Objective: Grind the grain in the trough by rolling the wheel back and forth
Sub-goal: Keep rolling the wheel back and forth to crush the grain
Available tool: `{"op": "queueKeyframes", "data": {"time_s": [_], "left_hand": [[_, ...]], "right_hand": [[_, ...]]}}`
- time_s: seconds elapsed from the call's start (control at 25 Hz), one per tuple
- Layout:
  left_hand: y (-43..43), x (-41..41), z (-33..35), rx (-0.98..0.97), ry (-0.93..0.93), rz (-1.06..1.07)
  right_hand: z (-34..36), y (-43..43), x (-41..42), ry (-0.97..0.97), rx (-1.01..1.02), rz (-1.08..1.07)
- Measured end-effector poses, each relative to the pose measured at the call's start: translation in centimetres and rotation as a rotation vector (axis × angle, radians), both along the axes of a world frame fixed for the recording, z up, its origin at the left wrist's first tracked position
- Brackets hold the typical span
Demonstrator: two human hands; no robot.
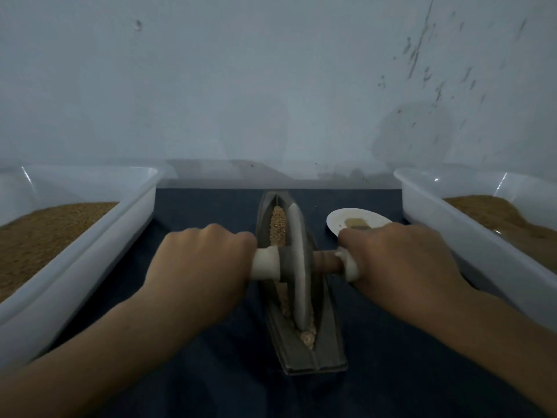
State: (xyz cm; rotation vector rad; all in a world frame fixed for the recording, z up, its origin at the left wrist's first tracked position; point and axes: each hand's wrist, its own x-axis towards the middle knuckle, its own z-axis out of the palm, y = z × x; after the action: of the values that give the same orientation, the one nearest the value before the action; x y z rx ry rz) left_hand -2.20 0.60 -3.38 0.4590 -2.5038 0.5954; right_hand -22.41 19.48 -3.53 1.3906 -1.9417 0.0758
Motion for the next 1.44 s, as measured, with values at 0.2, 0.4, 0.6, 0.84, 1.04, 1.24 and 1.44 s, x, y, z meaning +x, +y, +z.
{"op": "queueKeyframes", "data": {"time_s": [0.2,0.4,0.6,0.84,1.04,1.24,1.44], "left_hand": [[-2.9,-5.7,1.0,0.106,-0.081,0.225],[-1.8,-3.1,-0.1,0.127,-0.025,0.184],[0.4,0.3,0.3,0.027,0.009,0.025],[-3.9,-6.7,1.2,0.128,-0.078,0.250],[-1.9,-3.2,-0.5,0.078,-0.006,0.187],[0.4,0.3,-0.1,-0.011,0.004,0.067],[-3.5,-5.5,-0.2,0.067,-0.006,0.237]], "right_hand": [[0.4,-6.2,-1.6,-0.208,0.062,-0.193],[1.0,-4.4,-0.9,-0.101,0.084,-0.118],[0.3,0.2,0.6,-0.040,0.014,-0.028],[0.1,-7.2,-2.6,-0.195,0.011,-0.172],[0.1,-4.0,-1.1,-0.098,0.066,-0.097],[0.4,0.2,0.8,-0.075,0.023,-0.020],[-0.1,-6.4,-2.7,-0.116,-0.006,-0.121]]}}
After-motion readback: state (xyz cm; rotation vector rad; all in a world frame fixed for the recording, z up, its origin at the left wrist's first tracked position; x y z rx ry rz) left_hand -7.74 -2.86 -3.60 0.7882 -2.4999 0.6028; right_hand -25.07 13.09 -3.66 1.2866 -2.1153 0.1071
